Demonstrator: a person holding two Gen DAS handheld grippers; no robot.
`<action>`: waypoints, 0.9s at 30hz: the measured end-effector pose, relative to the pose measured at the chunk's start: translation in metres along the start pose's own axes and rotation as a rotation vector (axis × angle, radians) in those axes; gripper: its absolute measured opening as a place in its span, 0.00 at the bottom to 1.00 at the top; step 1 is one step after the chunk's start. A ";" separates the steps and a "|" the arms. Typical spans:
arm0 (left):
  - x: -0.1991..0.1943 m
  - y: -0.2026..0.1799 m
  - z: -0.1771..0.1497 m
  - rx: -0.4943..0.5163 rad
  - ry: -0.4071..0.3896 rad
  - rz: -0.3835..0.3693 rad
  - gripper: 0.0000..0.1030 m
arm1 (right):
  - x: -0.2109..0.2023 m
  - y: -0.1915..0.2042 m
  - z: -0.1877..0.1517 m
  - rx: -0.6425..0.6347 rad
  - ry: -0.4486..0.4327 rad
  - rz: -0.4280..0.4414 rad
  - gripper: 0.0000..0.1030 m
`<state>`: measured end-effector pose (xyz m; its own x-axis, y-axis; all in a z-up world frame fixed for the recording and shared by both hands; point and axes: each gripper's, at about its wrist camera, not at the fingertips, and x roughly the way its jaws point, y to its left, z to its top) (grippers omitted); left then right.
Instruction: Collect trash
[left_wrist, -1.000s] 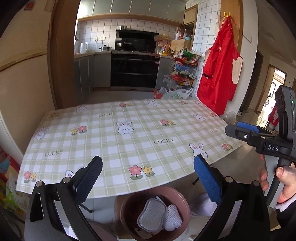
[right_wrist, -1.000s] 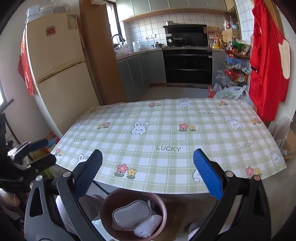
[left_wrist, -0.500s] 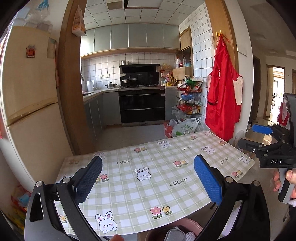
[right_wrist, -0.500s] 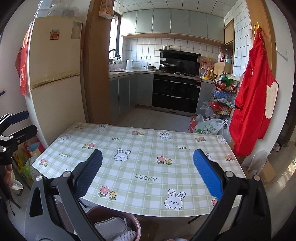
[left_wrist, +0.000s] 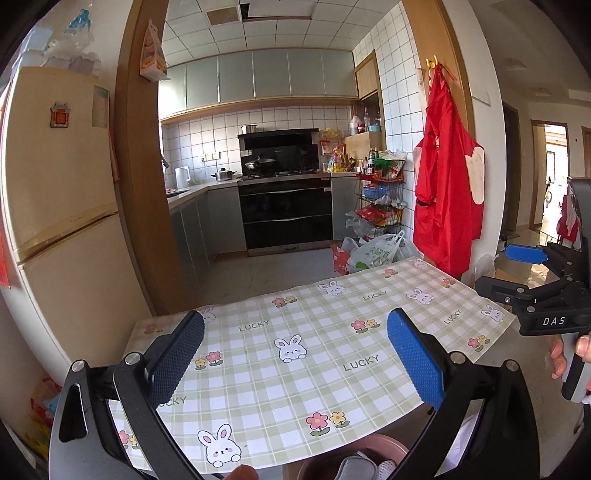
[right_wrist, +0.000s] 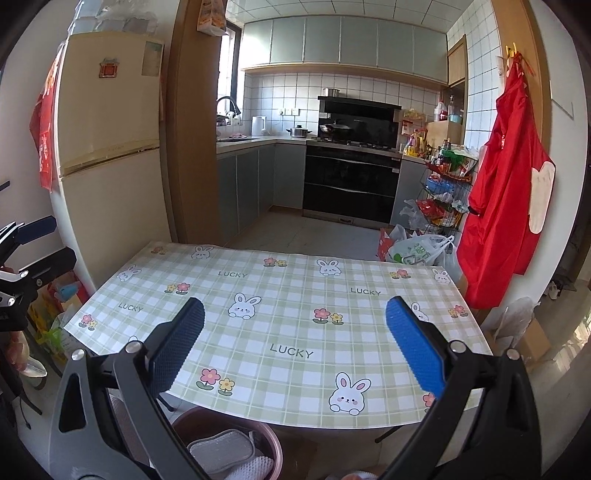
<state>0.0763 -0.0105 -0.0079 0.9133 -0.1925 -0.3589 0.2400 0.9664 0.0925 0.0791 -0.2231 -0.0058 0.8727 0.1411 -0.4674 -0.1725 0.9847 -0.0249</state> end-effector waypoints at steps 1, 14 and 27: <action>0.000 0.000 0.000 0.000 0.001 0.001 0.94 | 0.000 -0.001 -0.001 0.003 0.000 -0.002 0.94; 0.000 0.001 -0.001 -0.007 0.008 -0.001 0.94 | 0.000 -0.003 -0.003 0.012 0.007 -0.011 0.94; 0.000 0.001 -0.001 -0.004 0.013 0.001 0.94 | 0.000 -0.004 -0.003 0.012 0.007 -0.010 0.94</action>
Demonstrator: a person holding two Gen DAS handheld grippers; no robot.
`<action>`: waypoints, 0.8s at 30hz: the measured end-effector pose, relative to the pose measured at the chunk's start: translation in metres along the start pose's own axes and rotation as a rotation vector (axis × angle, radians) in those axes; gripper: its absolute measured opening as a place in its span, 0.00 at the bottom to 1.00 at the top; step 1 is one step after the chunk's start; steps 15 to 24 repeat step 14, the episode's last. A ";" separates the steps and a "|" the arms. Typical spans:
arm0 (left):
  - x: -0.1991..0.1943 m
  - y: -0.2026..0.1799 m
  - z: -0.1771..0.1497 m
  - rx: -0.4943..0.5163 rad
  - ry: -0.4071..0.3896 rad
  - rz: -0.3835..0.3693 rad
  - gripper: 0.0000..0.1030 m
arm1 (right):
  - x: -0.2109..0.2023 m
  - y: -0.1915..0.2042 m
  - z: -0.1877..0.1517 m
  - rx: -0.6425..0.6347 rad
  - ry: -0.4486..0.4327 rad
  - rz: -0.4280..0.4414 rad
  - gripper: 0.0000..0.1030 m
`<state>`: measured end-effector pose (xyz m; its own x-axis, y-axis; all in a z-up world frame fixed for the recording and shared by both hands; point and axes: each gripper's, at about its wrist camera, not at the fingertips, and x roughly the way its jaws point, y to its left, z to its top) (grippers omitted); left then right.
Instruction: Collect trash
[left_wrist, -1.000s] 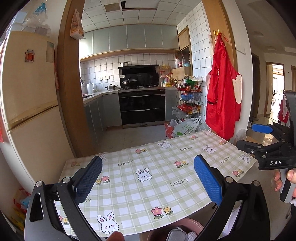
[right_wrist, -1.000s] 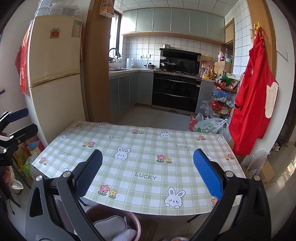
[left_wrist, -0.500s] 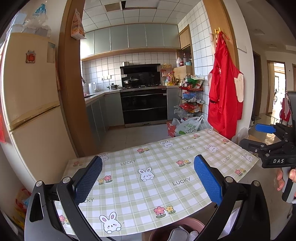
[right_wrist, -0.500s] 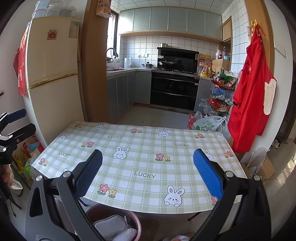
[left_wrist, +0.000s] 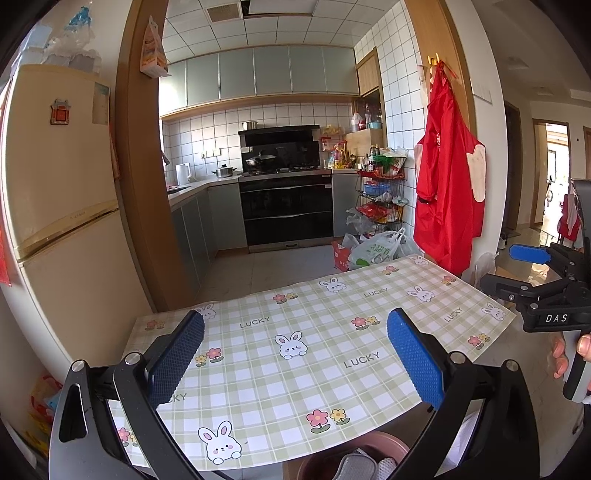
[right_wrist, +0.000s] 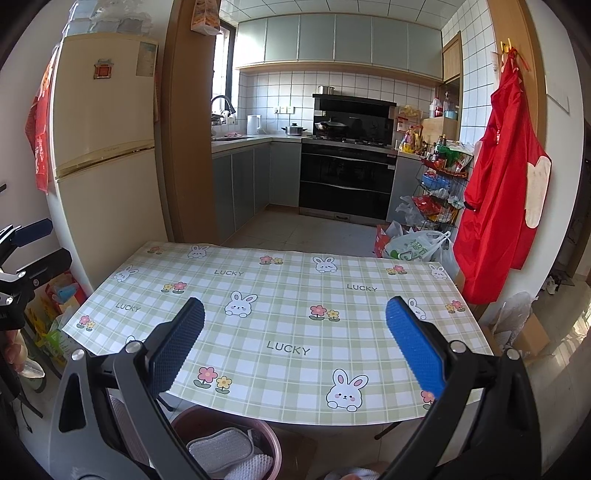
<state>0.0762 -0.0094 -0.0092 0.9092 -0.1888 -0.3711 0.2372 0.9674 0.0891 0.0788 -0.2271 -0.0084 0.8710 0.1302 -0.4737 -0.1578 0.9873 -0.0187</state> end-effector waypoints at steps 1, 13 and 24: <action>0.000 0.000 0.000 0.001 -0.002 0.001 0.94 | 0.000 0.000 0.000 -0.001 0.000 0.000 0.94; 0.003 0.000 0.000 -0.001 0.007 0.009 0.94 | -0.001 -0.001 -0.002 0.003 0.003 -0.005 0.94; 0.003 0.000 0.000 -0.001 0.007 0.011 0.94 | -0.001 -0.001 -0.002 0.002 0.002 -0.005 0.94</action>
